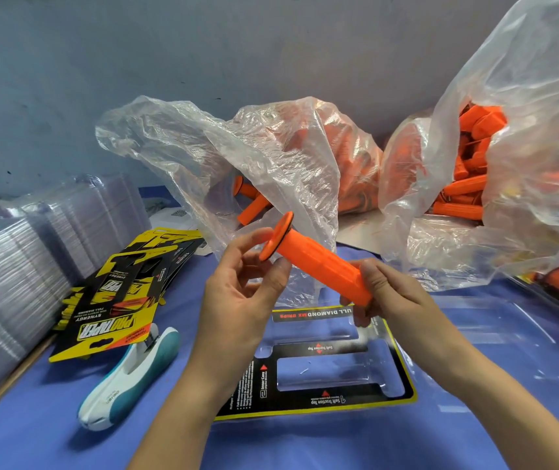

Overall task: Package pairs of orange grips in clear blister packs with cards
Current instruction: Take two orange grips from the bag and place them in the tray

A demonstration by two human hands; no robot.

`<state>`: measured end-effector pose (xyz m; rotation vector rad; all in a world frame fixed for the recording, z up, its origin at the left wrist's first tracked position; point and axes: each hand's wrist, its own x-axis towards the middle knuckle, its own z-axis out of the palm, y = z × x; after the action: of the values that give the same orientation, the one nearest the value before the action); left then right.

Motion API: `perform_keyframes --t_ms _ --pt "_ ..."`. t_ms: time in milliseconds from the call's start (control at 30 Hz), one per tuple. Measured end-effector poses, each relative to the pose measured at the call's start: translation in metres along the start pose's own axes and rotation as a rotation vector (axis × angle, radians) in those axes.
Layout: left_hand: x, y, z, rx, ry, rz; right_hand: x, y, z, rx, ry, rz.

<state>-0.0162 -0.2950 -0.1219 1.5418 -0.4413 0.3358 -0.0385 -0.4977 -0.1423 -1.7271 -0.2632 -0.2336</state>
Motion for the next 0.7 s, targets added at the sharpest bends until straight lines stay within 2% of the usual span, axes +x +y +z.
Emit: perform_keyframes --t_ms 167,333,533,700 --pt "-0.001 0.002 0.002 0.015 0.016 0.018 0.000 0.005 0.000 0.063 -0.001 0.058" --pt "-0.001 0.004 0.004 -0.023 -0.003 -0.007 0.000 0.006 -0.002 0.042 0.005 -0.004" --pt "-0.003 0.001 0.002 -0.126 -0.123 -0.075 0.001 0.008 -0.010 -0.376 0.040 -0.137" --pt "-0.003 -0.004 0.000 -0.186 -0.187 -0.129 -0.002 0.000 -0.013 -0.542 0.132 -0.287"
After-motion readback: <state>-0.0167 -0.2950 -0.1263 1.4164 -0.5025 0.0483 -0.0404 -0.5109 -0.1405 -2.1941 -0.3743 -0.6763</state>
